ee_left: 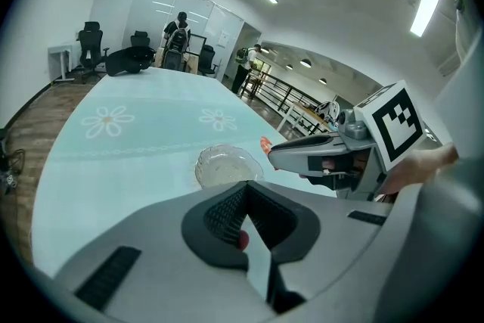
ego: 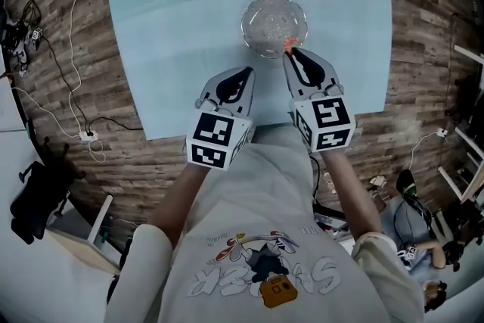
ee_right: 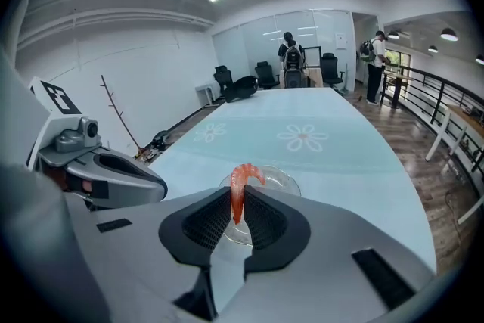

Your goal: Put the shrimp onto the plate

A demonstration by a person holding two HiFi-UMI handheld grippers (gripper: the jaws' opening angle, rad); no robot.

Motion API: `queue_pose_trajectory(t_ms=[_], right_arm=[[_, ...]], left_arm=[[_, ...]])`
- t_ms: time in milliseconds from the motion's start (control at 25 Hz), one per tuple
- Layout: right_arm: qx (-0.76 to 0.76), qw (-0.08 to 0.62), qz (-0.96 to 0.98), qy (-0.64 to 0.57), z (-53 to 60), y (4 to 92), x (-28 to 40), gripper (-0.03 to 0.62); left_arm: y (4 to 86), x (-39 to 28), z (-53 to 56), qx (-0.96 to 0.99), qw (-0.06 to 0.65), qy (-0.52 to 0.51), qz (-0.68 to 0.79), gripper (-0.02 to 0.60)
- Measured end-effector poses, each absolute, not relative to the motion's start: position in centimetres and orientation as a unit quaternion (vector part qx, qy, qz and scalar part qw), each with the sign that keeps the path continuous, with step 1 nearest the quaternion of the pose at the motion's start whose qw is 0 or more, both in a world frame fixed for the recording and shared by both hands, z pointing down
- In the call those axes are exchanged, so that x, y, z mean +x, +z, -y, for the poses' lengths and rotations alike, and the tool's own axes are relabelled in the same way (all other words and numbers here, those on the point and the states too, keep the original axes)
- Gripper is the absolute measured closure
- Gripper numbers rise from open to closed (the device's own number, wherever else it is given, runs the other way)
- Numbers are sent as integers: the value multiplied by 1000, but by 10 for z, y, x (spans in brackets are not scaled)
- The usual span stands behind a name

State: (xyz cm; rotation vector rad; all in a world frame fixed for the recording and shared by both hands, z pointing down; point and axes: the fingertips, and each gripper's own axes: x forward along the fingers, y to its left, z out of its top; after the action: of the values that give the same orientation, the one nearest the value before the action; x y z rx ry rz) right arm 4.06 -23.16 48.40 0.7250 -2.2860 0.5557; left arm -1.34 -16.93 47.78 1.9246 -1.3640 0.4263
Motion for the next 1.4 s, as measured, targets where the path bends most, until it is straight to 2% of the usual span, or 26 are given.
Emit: queue_pose_trajectory(t_ms=[800,1400], right_arm=[[219,405,854,244,256,573,28,523],[217,427,843,245,254,586,21,523]], left_arm=[[538,-11,192,710,401,181,550,574],[544,-19,186,703,404,181,557,574]])
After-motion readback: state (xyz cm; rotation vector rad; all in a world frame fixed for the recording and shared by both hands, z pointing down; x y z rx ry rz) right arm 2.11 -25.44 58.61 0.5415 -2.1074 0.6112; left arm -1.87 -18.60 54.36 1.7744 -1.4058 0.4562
